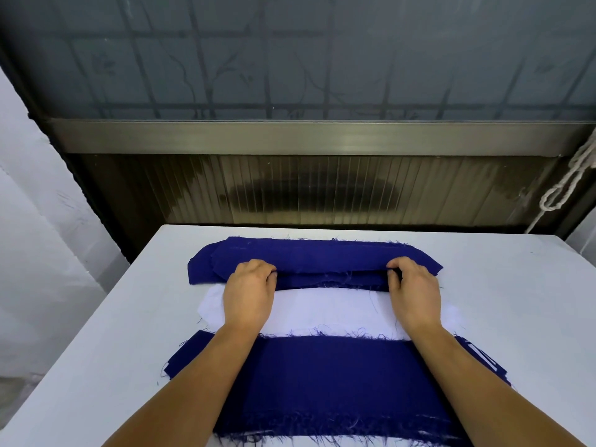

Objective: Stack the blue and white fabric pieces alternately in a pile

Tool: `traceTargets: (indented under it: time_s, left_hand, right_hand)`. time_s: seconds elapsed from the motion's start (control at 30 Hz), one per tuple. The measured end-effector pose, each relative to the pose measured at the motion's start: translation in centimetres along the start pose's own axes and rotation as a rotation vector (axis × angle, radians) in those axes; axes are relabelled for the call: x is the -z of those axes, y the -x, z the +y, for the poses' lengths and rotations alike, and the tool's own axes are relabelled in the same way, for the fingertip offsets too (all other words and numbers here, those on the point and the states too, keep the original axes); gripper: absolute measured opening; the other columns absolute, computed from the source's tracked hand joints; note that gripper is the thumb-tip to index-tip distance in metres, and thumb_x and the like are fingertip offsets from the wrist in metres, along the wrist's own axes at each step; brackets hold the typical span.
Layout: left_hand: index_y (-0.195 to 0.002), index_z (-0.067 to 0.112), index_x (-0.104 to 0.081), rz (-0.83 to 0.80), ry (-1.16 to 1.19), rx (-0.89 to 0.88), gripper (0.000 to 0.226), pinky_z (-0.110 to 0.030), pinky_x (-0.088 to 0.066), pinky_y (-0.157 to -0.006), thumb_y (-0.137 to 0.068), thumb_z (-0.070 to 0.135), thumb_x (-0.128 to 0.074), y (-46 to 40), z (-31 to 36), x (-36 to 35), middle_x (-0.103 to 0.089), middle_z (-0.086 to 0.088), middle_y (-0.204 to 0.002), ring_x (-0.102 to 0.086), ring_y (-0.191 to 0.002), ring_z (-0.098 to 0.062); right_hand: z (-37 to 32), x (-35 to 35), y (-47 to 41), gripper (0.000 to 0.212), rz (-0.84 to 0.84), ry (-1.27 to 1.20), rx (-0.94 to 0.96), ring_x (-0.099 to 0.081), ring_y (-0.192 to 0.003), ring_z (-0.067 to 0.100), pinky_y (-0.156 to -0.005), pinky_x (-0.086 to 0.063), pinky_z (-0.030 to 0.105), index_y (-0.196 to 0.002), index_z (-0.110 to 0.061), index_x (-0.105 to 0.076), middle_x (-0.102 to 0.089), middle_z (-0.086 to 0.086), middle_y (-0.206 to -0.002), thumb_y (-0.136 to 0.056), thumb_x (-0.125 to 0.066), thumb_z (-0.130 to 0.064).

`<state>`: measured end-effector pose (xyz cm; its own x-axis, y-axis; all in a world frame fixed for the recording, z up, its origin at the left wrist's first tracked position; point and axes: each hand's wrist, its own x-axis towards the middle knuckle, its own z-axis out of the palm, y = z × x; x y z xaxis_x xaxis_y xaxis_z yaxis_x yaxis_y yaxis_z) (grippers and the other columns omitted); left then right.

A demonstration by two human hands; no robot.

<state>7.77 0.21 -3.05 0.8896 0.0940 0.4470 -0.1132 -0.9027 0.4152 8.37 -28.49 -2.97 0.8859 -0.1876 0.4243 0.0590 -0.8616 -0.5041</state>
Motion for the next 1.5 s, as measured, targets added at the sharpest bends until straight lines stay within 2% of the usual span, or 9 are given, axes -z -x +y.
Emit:
traceTargets:
  time_s: [0.23,0.47,0.7,0.83,0.93,1.03,1.27,1.37,1.5]
  left_hand:
    - [-0.109,0.013,-0.070,0.031,0.049,-0.017,0.019,-0.035,-0.048,-0.088,-0.096,0.016,-0.057,-0.8,0.1,1.1,-0.069,-0.002,-0.106,-0.060,-0.096,-0.022]
    - [-0.108,0.013,-0.071,0.116,-0.016,-0.160,0.018,-0.033,-0.045,-0.091,-0.093,0.011,-0.060,-1.0,0.8,6.9,-0.069,-0.002,-0.106,-0.058,-0.101,-0.020]
    - [-0.106,0.028,-0.070,-0.078,0.102,-0.199,0.020,-0.019,-0.043,-0.080,-0.091,0.014,-0.063,1.8,0.0,12.9,-0.065,0.019,-0.096,-0.054,-0.095,-0.002]
    - [-0.091,0.045,-0.069,-0.442,0.275,-0.103,0.019,-0.008,-0.044,-0.073,-0.090,0.026,-0.066,2.3,-1.0,15.3,-0.066,0.031,-0.095,-0.061,-0.092,0.008]
    - [-0.092,0.040,-0.072,-0.756,0.249,-0.081,0.016,-0.020,-0.053,-0.076,-0.092,0.027,-0.064,2.0,-1.0,15.6,-0.070,0.024,-0.093,-0.066,-0.088,0.001]
    - [-0.094,0.039,-0.071,-0.721,0.225,-0.059,0.016,-0.023,-0.055,-0.078,-0.094,0.026,-0.062,2.2,-0.7,14.9,-0.069,0.025,-0.092,-0.065,-0.088,0.001]
    - [-0.101,0.023,-0.073,0.045,0.068,-0.389,0.016,-0.016,-0.046,-0.087,-0.094,0.030,-0.060,5.0,0.0,14.8,-0.068,0.015,-0.105,-0.058,-0.098,0.001]
    - [-0.100,0.014,-0.076,0.033,0.003,-0.522,0.038,-0.028,-0.046,-0.091,-0.096,0.037,-0.047,8.5,-1.2,13.3,-0.069,0.004,-0.112,-0.064,-0.102,-0.014]
    - [-0.097,0.015,-0.078,-0.098,0.022,-0.517,0.057,-0.017,-0.042,-0.097,-0.102,0.046,-0.031,12.8,-2.9,10.9,-0.067,0.006,-0.117,-0.067,-0.102,-0.013]
  right_hand:
    - [-1.2,1.7,-0.2,0.021,0.153,-0.173,0.101,-0.054,-0.101,0.021,-0.093,-0.031,0.023,-0.103,-0.012,-0.063,-0.065,0.001,-0.104,-0.088,-0.056,0.002]
    - [-1.9,4.5,0.4,0.017,0.130,-0.161,0.171,-0.049,-0.091,0.015,-0.089,-0.041,0.034,-0.099,-0.015,-0.063,-0.062,-0.005,-0.095,-0.091,-0.056,-0.002]
    - [-2.7,11.0,1.9,0.018,-0.253,-0.279,0.173,-0.060,-0.080,0.004,-0.066,-0.045,0.014,-0.090,-0.037,-0.061,-0.065,-0.020,-0.089,-0.093,-0.057,-0.019]
    - [-2.3,14.0,2.1,0.019,-0.723,-0.333,0.136,-0.068,-0.081,0.008,-0.071,-0.054,0.023,-0.085,-0.032,-0.071,-0.072,-0.011,-0.088,-0.093,-0.063,-0.018]
    - [-2.3,14.1,2.6,0.018,-0.913,-0.274,0.089,-0.069,-0.075,0.015,-0.067,-0.053,0.023,-0.079,-0.024,-0.071,-0.073,-0.003,-0.083,-0.093,-0.063,-0.017]
    - [-2.1,13.4,3.1,0.018,-0.772,-0.206,0.111,-0.066,-0.076,0.009,-0.071,-0.053,0.025,-0.082,-0.027,-0.068,-0.070,-0.010,-0.083,-0.095,-0.060,-0.018]
    - [-1.5,13.9,6.6,0.027,0.102,0.023,0.516,-0.062,-0.096,0.016,-0.085,-0.047,0.025,-0.105,-0.012,-0.069,-0.069,-0.004,-0.103,-0.100,-0.043,-0.019]
    - [0.5,12.4,10.2,0.039,0.128,0.088,0.637,-0.065,-0.108,0.025,-0.094,-0.048,0.037,-0.098,-0.003,-0.074,-0.071,0.004,-0.109,-0.097,-0.037,-0.015]
    - [3.3,10.5,13.9,0.052,-0.039,0.194,0.671,-0.066,-0.110,0.026,-0.089,-0.055,0.042,-0.099,-0.008,-0.076,-0.071,0.001,-0.115,-0.100,-0.025,-0.014]
